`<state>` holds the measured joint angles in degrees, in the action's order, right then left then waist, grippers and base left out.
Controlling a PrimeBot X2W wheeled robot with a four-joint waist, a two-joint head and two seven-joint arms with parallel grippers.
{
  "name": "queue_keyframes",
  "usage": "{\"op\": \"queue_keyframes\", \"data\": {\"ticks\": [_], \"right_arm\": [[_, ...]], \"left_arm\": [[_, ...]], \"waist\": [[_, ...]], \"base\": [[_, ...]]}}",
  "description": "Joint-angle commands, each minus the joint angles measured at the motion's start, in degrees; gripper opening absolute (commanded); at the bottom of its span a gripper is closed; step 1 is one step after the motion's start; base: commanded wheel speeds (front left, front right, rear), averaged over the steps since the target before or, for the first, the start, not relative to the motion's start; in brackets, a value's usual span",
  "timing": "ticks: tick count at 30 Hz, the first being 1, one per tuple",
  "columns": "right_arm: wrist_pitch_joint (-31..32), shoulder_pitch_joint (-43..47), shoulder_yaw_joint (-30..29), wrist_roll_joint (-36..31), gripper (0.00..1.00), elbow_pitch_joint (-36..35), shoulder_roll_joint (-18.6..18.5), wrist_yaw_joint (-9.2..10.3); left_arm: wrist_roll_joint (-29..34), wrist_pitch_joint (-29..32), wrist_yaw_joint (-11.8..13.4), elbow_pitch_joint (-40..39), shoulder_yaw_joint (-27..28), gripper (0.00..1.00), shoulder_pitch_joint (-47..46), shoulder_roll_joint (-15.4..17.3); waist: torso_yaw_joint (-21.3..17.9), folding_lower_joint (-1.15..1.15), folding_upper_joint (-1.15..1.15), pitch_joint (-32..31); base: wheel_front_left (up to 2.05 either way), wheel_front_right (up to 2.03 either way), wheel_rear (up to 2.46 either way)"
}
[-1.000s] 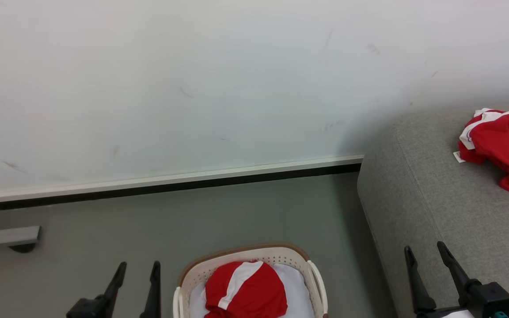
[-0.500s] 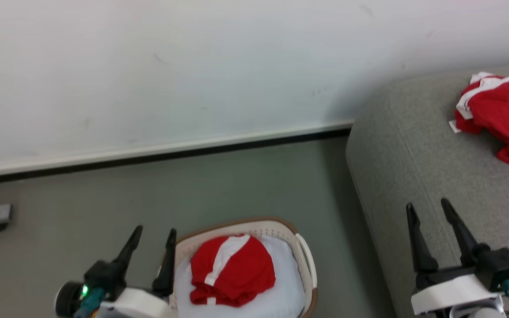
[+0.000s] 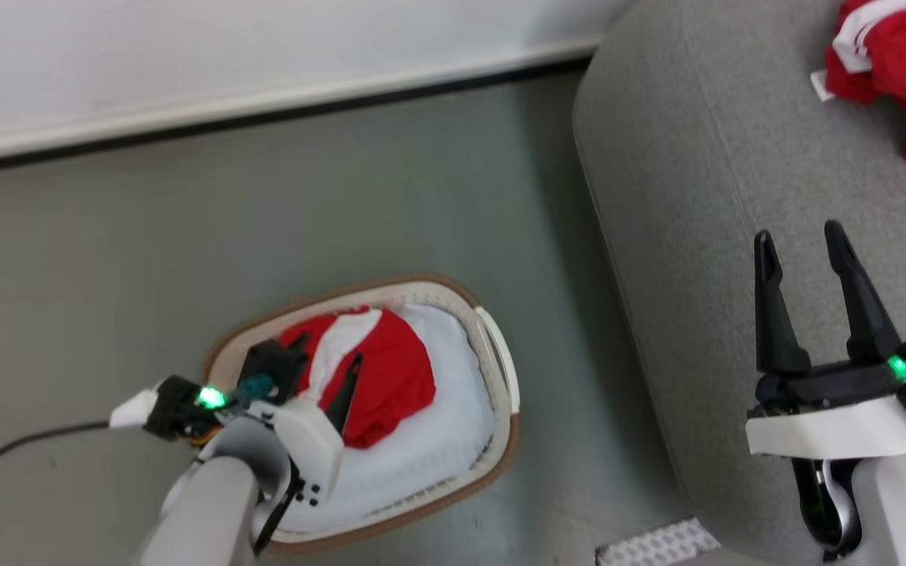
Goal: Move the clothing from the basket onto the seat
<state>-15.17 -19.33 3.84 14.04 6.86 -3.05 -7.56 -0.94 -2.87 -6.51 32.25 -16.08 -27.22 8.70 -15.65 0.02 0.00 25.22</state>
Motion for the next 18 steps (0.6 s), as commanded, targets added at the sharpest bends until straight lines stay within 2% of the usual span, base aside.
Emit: {"op": "queue_keyframes", "data": {"ticks": [1, 10, 18], "right_arm": [[0.1, -1.7, 0.3, 0.8, 1.0, -0.9, 0.2, 0.14], [0.0, -7.5, 2.4, 5.2, 1.0, -4.8, 0.2, 0.14], [0.1, -10.7, 4.7, 10.0, 1.0, -8.0, 0.2, 0.14]], "left_arm": [[0.8, 0.6, -0.1, 1.3, -0.5, 1.0, -2.3, 0.7], [3.0, 6.1, 0.3, 11.7, -2.3, 1.0, -11.2, 2.5], [4.6, 8.6, 4.4, 17.3, -1.9, 1.0, -17.6, 5.3]], "waist": [[-3.0, -0.02, 0.0, 6.1], [-5.7, -0.02, 0.0, 16.8], [-7.3, -0.02, 0.0, 22.7]], "base": [[0.0, 0.0, 0.0], [0.0, 0.0, 0.0], [0.0, 0.0, 0.0]]}}
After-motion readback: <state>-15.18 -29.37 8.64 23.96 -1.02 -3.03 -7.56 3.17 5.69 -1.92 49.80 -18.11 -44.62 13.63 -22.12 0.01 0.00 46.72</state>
